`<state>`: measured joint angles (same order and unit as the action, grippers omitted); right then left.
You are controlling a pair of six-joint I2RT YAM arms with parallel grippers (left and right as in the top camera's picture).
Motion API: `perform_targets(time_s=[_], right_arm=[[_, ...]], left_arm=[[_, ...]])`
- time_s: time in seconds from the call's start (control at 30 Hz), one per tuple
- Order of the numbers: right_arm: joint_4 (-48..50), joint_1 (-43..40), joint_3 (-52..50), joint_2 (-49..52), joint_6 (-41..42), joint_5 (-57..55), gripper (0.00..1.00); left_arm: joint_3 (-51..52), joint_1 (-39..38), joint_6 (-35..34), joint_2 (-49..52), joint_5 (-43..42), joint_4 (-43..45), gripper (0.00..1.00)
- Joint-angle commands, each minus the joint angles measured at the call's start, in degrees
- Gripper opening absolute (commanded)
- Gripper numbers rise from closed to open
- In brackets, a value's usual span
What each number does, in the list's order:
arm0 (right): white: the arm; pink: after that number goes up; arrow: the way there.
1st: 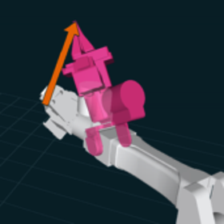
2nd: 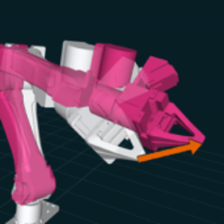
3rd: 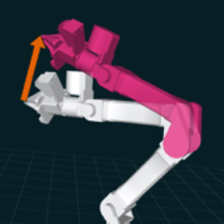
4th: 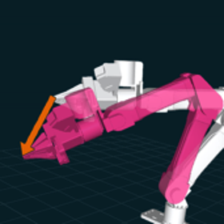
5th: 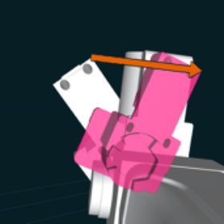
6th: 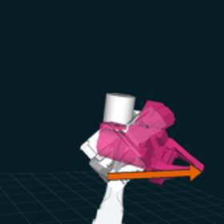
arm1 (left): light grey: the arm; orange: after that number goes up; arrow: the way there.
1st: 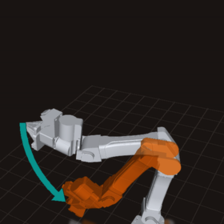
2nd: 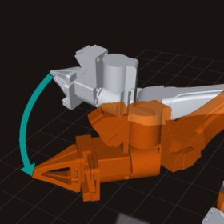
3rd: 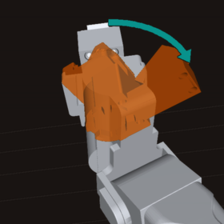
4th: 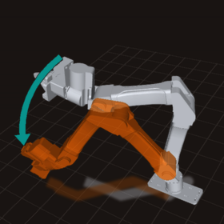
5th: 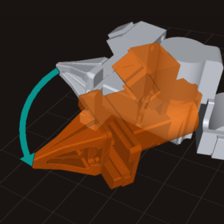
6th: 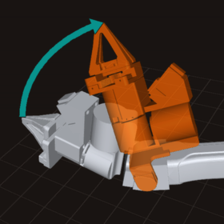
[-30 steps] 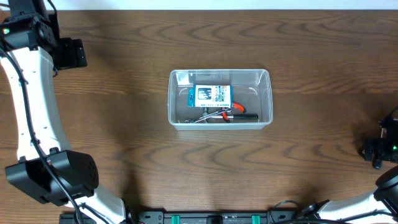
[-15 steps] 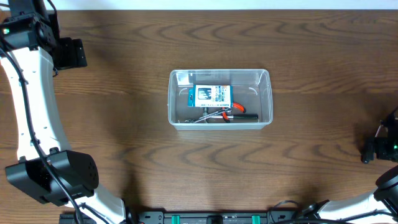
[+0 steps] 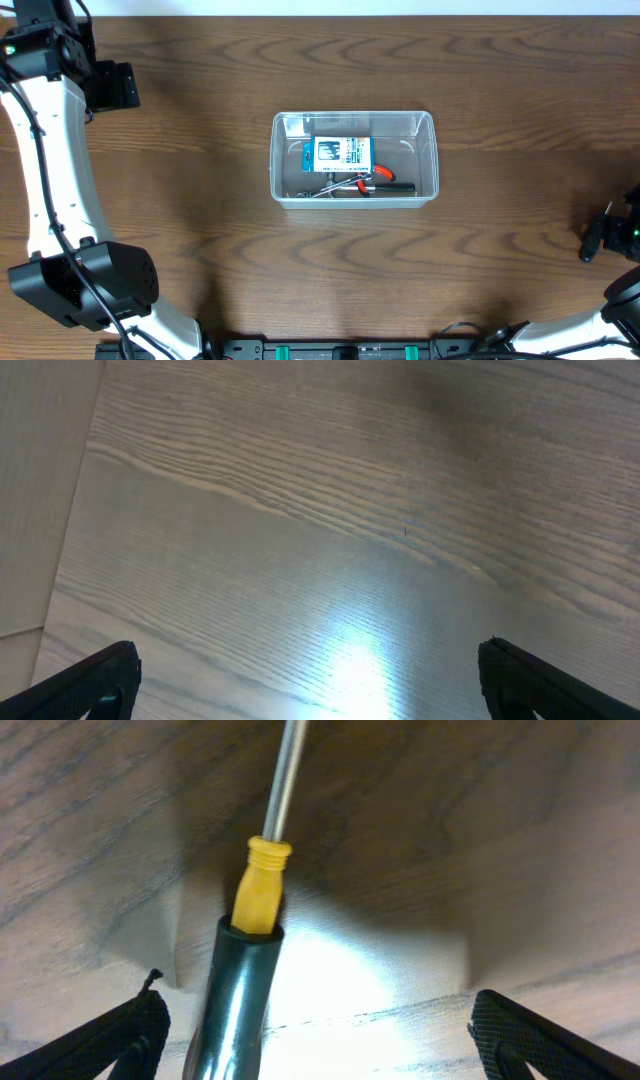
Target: Pack container
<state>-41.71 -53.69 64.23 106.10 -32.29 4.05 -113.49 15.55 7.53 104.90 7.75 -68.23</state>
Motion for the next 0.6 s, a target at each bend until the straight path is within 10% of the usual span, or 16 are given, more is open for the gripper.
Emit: perform_targets(time_s=[0.0,0.57], right_arm=[[0.0,-0.2,0.6,0.3,8.0,-1.4,0.99],[-0.3,5.2,0.6,0.3,21.2,-6.7,0.99]], left_arm=[[-0.3,0.2,0.3,-0.2,0.5,0.0,0.98],[-0.3,0.2,0.3,-0.2,0.5,0.0,0.98]])
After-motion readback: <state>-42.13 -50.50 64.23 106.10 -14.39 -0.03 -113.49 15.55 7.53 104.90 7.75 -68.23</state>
